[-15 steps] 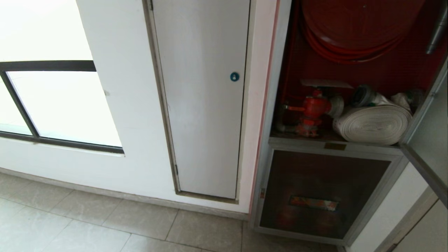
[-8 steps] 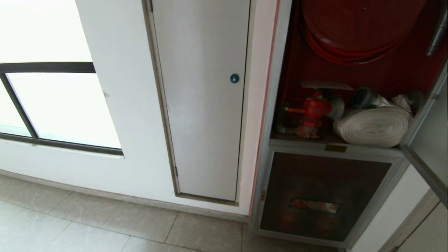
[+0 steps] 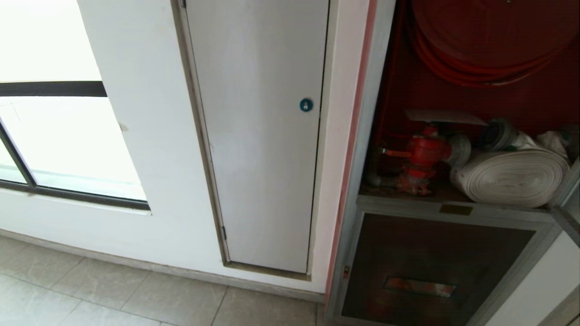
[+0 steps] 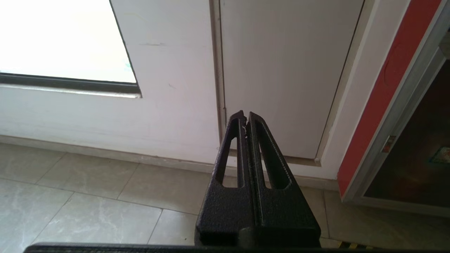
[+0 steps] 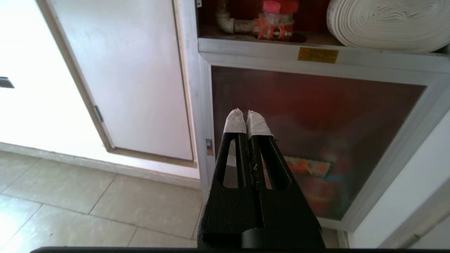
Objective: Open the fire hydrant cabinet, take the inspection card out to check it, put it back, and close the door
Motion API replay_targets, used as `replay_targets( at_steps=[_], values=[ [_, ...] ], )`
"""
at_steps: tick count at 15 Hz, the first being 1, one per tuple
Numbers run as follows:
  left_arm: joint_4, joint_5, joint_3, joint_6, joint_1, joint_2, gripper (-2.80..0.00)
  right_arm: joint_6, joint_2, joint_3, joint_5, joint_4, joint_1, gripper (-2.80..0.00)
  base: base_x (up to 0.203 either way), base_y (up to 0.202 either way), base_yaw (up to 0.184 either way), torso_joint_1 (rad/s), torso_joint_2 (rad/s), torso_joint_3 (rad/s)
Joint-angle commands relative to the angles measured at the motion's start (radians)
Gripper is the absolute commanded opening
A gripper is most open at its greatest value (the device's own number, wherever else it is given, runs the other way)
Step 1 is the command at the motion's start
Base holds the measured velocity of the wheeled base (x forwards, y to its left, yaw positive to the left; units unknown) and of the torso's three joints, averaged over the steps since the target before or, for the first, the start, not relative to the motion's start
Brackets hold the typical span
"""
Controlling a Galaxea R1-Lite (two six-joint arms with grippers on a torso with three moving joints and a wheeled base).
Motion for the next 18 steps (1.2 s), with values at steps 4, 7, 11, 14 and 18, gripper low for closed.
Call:
replay_targets(
  at_steps=[4,7,11,14,18],
  values=[
    [0.0,0.0,0.006,0.0,0.0,0.001,-2.8,0.0,0.0,0.0,0.0,0.0,0.0,-2.8,0.197,0.0,0.0,0.002,0.0,0.003],
    [0.0,0.0,0.006,0.0,0.0,0.001,-2.8,0.0,0.0,0.0,0.0,0.0,0.0,-2.8,0.195,0.0,0.001,0.002,0.0,0.001],
    [0.0,0.0,0.006,0.0,0.0,0.001,-2.8,0.0,0.0,0.0,0.0,0.0,0.0,-2.8,0.195,0.0,0.0,0.003,0.0,0.003],
    [0.0,0.0,0.006,0.001,0.0,0.001,-2.8,0.0,0.0,0.0,0.0,0.0,0.0,-2.8,0.194,0.0,0.001,0.0,0.0,0.002],
    [0.0,0.0,0.006,0.002,0.0,0.001,-2.8,0.0,0.0,0.0,0.0,-0.001,0.0,-2.8,0.193,0.0,0.001,0.003,0.0,0.003]
  ],
)
